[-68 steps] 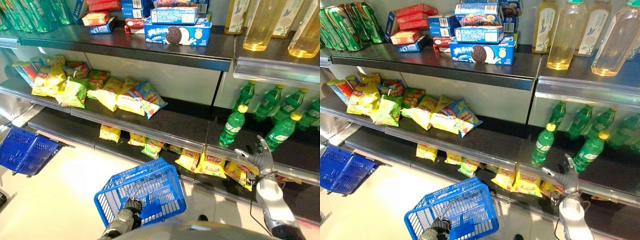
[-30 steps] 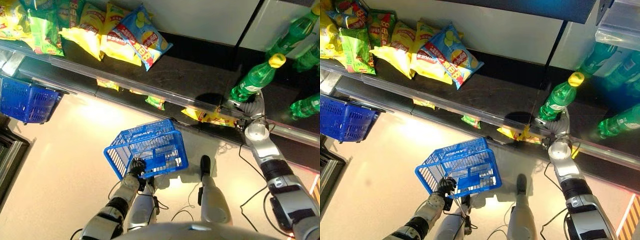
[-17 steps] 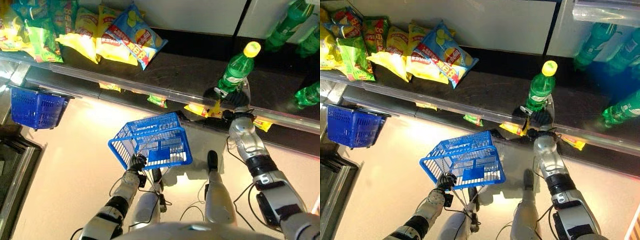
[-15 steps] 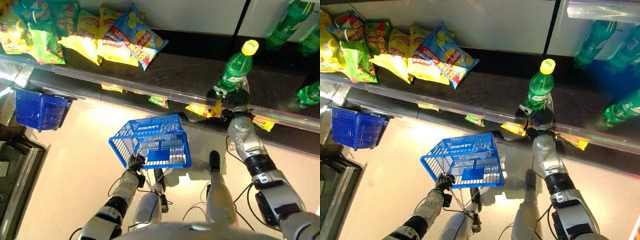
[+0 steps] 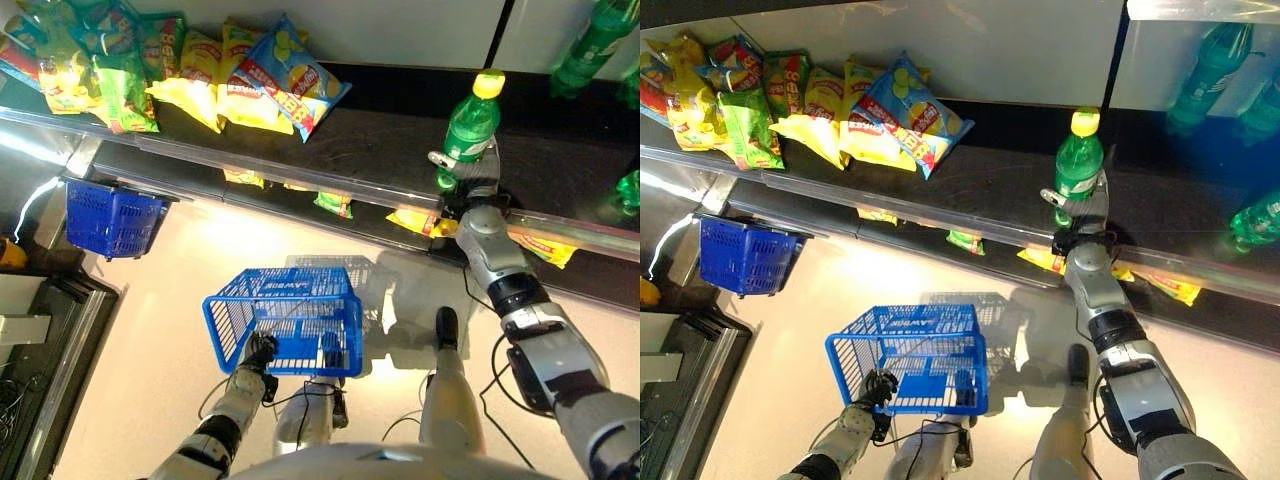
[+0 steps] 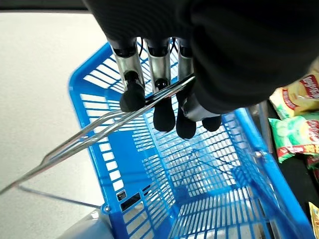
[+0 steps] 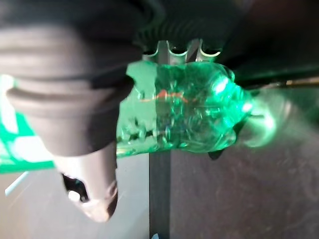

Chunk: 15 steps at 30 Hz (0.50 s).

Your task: Pick up the snacks into the basket

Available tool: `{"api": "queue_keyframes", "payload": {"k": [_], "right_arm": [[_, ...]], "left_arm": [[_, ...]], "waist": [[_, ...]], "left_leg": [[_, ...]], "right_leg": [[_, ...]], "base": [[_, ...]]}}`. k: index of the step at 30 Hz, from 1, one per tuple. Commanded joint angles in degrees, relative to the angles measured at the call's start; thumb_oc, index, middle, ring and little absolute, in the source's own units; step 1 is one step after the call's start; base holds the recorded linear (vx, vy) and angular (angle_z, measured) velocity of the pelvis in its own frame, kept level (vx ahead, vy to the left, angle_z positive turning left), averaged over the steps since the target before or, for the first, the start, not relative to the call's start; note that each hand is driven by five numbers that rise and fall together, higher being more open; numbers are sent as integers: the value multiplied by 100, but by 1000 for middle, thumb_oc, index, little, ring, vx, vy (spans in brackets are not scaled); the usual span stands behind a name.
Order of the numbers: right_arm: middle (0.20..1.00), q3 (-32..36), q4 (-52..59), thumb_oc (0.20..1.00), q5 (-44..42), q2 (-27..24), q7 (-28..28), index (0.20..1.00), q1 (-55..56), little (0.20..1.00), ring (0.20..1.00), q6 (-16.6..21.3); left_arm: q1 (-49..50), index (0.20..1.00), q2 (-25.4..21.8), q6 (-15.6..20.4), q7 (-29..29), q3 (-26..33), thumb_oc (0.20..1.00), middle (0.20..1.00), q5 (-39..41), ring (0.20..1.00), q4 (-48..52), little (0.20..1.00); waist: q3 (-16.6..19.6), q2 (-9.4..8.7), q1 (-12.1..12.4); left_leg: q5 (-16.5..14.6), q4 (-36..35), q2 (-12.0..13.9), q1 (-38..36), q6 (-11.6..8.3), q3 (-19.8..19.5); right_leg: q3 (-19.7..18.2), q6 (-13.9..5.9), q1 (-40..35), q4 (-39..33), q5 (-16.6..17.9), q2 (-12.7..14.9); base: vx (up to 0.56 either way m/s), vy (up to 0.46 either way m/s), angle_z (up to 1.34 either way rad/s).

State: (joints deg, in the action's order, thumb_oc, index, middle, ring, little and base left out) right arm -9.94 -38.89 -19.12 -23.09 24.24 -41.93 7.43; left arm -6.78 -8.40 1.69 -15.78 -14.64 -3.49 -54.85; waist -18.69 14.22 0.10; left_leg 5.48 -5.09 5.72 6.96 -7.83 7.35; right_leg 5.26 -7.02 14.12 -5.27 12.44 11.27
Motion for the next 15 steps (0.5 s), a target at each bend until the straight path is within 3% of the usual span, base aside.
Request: {"api": "queue_keyframes", "payload": {"k": [1, 3, 4, 5, 6, 15], "right_arm": [[1000, 64, -372, 1000, -204, 25, -19, 1000, -654, 1000, 1000, 116], [1000, 45, -412, 1000, -199, -10, -22, 1000, -718, 1000, 1000, 116], [893, 9, -421, 893, -184, -1, -14, 893, -779, 893, 893, 117], [495, -74, -453, 495, -94, -48, -18, 495, -860, 495, 495, 90], [200, -120, -448, 200, -61, -46, -16, 200, -870, 200, 200, 84], [200, -168, 138, 200, 19, 247, -101, 200, -222, 200, 200, 91]], "left_arm": [[-93, 200, -486, 47, -83, -574, 200, 200, 49, 200, -106, 200], [-84, 200, -487, 48, -78, -571, 200, 200, 62, 200, -110, 200], [-87, 200, -495, 49, -78, -585, 200, 200, 84, 200, -107, 200], [-85, 200, -504, 43, -83, -584, 200, 200, 75, 200, -134, 200], [-102, 200, -502, 36, -95, -583, 200, 200, 79, 200, -150, 200], [-198, 200, -460, -6, -193, -450, 200, 200, 75, 200, -287, 200]], "waist": [[314, -88, 409], [319, -85, 422], [324, -92, 444], [324, -105, 468], [321, -114, 474], [224, -252, 436]], "left_leg": [[20, 10, -698, 493, 445, -115], [16, 11, -703, 494, 448, -123], [18, 14, -702, 501, 450, -127], [22, 18, -703, 503, 454, -139], [25, 19, -702, 506, 455, -148], [74, 12, -660, 576, 449, -202]], "right_leg": [[-105, -273, 216, 64, -127, 10], [-109, -272, 220, 66, -133, 12], [-104, -273, 220, 66, -133, 19], [-99, -271, 222, 68, -136, 22], [-101, -270, 223, 68, -131, 23], [-65, -242, 250, 63, -142, -26]], "base": [[0, 0, 0], [8, 6, 6], [8, 1, 9], [11, -1, 7], [10, -2, 4], [-4, -12, 2]]}}
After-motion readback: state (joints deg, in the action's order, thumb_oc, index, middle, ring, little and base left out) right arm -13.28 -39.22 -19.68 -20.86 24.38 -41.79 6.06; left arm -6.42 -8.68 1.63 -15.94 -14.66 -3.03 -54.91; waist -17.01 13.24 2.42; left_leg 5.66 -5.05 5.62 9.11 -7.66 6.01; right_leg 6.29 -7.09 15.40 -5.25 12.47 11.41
